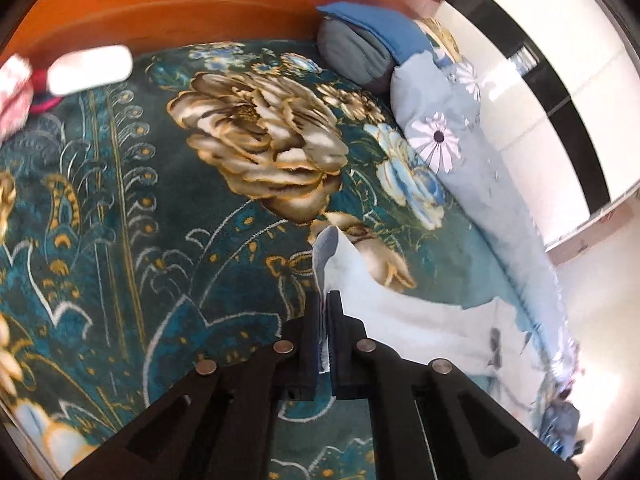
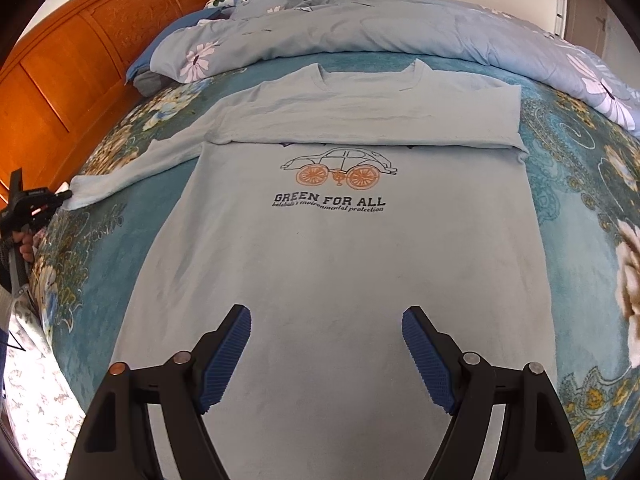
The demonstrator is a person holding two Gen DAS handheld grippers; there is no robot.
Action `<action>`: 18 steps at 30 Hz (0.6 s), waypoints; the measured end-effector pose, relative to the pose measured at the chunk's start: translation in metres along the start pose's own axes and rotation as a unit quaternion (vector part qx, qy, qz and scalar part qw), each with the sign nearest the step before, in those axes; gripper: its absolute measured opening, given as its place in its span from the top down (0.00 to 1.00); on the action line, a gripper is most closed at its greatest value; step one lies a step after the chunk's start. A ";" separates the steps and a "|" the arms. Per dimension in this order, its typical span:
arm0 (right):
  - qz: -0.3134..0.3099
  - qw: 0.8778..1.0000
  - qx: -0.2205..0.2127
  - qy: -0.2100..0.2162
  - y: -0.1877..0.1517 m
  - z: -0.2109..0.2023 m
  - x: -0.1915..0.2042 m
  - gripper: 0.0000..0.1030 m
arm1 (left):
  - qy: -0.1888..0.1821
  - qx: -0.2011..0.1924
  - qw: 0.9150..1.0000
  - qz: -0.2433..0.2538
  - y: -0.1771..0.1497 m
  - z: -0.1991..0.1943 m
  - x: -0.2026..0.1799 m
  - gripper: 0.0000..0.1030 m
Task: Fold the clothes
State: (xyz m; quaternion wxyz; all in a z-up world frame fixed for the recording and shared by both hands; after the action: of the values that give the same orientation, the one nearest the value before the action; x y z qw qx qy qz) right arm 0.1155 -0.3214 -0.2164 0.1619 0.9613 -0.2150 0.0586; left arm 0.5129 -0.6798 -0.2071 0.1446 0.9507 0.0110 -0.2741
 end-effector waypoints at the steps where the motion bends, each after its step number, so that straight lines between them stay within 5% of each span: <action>1: -0.001 1.000 0.000 0.001 0.000 -0.001 0.000 0.21 | -0.009 -0.002 1.000 0.002 0.000 -0.002 -0.005 0.97; 4: -0.005 1.000 -0.001 0.000 -0.001 -0.002 -0.002 0.21 | -0.035 -0.008 0.999 0.015 -0.001 -0.009 -0.026 0.98; 9: 0.002 1.000 -0.005 0.006 -0.003 -0.004 -0.008 0.21 | -0.076 -0.024 0.992 0.100 0.001 -0.031 -0.121 0.98; 13: 0.014 1.000 -0.010 0.013 -0.001 -0.004 -0.014 0.21 | -0.137 -0.017 0.978 0.157 -0.002 -0.032 -0.216 0.98; 18: 0.022 0.999 -0.022 0.022 -0.002 -0.008 -0.023 0.21 | -0.207 0.021 0.948 0.240 -0.038 -0.008 -0.354 0.98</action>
State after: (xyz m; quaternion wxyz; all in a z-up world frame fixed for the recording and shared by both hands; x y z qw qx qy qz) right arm 0.0955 -0.3079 -0.2133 0.1862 0.9510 -0.2340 0.0790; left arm 0.2121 -0.6203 -0.0255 0.1848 0.8505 -0.2537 -0.4221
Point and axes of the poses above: each gripper's, at about its wrist camera, not at the fingertips, and z roughly the way its jaws point, x to its left, y to its top, the point moved 9 cm from there along z, roughly the way its jaws point, and after that the axes turned 11 degrees about x, right-handed, at the moved point
